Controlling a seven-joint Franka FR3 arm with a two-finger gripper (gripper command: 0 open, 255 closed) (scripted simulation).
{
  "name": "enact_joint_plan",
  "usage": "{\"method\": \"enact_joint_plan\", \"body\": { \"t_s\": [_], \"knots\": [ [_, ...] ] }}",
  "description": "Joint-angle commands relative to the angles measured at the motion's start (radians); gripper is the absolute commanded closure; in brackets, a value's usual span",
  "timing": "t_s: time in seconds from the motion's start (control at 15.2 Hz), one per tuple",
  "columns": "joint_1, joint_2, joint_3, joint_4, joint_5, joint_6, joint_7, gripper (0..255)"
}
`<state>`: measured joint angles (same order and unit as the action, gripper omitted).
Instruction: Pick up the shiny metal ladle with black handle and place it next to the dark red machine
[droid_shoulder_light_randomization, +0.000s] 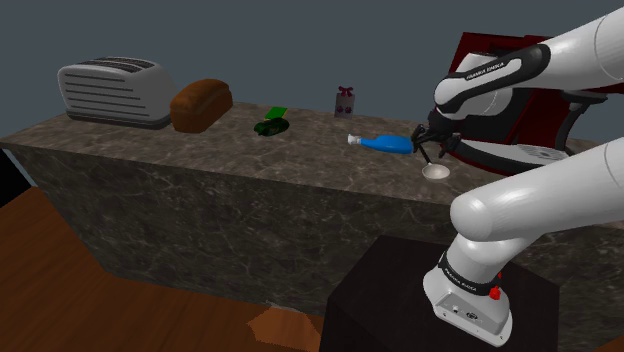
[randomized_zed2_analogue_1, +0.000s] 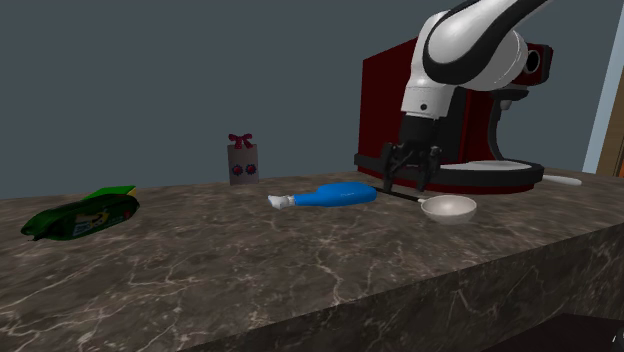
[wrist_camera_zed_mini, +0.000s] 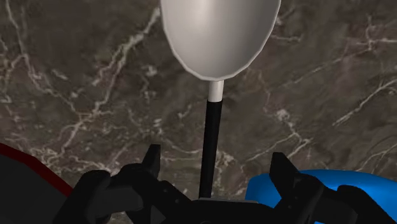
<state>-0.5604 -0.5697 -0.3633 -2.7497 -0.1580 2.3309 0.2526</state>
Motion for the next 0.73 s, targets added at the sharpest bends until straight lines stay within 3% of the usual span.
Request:
{"method": "enact_joint_plan", "body": {
  "t_s": [0.0, 0.13, 0.66],
  "knots": [
    [-0.006, -0.044, 0.014, 0.022, -0.001, -0.067, 0.006, 0],
    [-0.010, -0.085, 0.026, 0.057, 0.001, -0.143, 0.009, 0],
    [-0.011, -0.085, 0.026, 0.057, 0.001, -0.143, 0.009, 0]
  ]
}}
